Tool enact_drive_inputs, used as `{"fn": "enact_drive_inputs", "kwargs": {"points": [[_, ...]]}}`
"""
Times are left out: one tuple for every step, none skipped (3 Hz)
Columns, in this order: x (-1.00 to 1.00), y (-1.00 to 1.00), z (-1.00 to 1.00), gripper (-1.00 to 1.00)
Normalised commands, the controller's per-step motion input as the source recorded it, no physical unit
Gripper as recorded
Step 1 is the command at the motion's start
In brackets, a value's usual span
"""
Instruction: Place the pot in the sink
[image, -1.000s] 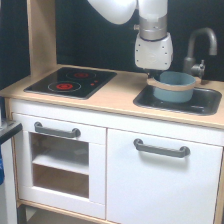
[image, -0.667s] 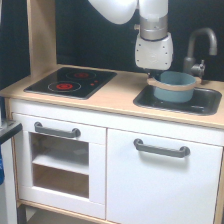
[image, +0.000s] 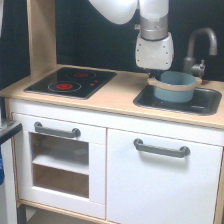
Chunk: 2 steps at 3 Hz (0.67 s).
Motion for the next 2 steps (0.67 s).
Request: {"fn": "enact_drive_inputs", "kwargs": {"points": [[0.0,-0.1,-0.01,0.95],[-0.08,-0.11,0.34,1.0]]}}
